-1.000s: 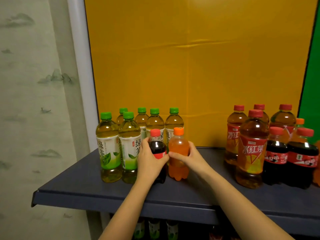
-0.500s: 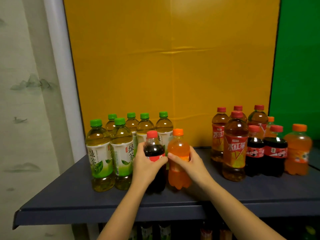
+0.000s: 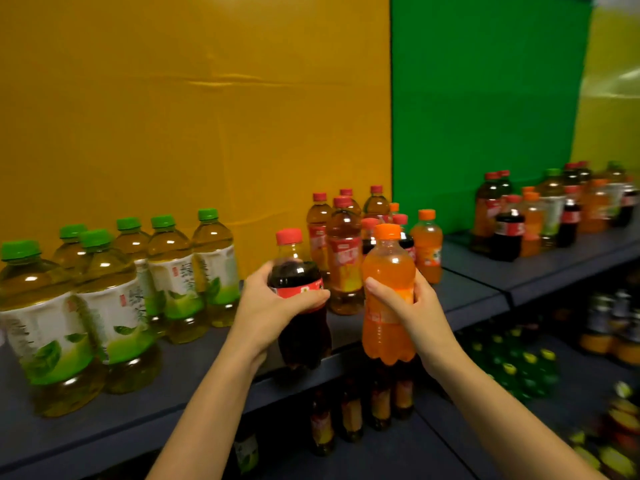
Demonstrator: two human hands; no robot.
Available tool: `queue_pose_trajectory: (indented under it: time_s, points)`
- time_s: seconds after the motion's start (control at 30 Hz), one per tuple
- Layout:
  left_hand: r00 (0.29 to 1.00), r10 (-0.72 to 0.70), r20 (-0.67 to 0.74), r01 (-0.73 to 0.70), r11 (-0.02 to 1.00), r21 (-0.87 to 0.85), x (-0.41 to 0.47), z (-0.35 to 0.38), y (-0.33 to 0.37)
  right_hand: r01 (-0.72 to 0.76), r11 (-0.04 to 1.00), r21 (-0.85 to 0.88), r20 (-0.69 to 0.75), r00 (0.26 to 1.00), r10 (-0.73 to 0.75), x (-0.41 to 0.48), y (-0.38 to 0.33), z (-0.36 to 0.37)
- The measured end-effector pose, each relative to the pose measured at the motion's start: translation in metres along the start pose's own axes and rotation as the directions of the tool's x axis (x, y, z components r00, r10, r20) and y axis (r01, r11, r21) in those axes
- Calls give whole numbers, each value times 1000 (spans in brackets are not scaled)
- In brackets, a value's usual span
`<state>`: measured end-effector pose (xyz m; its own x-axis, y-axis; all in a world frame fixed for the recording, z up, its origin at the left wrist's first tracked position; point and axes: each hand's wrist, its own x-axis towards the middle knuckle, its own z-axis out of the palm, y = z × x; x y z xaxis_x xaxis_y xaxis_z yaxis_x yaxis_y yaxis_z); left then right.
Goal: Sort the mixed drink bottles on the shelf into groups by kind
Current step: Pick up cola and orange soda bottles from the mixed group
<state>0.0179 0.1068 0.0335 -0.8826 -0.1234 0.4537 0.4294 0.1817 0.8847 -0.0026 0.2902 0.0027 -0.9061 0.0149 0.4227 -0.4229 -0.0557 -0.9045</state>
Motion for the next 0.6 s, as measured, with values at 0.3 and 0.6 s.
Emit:
queue_pose_trajectory:
  time_s: [0.3,0.6]
  points:
    - [984,23,179,-6,995,-95,20,123,-1,-34,995,-90,-261,965,10,-2,2,-129]
    - [974,53,222,-25,992,-127,46,277,-4,-55,985,-162,-326,945,0,34,16,-278]
